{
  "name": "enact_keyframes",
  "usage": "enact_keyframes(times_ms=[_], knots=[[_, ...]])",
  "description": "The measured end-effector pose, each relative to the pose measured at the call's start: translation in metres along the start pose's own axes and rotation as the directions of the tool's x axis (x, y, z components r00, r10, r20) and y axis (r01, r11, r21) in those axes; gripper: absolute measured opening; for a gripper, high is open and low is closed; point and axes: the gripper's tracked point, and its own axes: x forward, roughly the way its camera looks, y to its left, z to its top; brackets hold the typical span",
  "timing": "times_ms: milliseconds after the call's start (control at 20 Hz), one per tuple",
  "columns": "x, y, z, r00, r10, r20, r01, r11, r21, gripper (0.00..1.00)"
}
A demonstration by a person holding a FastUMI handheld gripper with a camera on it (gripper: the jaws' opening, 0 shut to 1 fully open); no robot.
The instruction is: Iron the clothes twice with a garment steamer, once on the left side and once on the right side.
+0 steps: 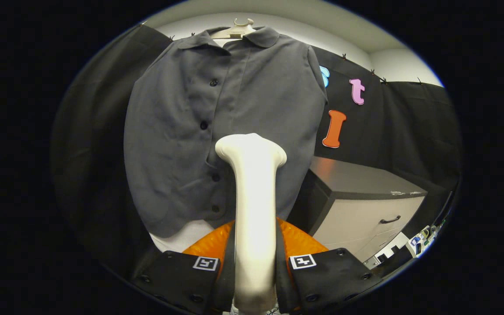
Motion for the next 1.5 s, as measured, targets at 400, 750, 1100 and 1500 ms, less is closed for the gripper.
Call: enact_keyframes(times_ms=[400, 750, 1100, 1500], knots=[[0.000, 0.003, -0.077, 0.992, 0.024, -0.127, -0.031, 0.998, -0.052, 0.46], [-0.008, 0.004, -0.077, 0.994, 0.024, -0.105, -0.027, 0.999, -0.022, 0.46], [-0.049, 0.006, 0.057, 0.982, 0.048, 0.184, -0.075, 0.987, 0.142, 0.45], [-0.055, 0.043, 0.179, 0.937, 0.098, 0.335, -0.133, 0.988, 0.081, 0.45]])
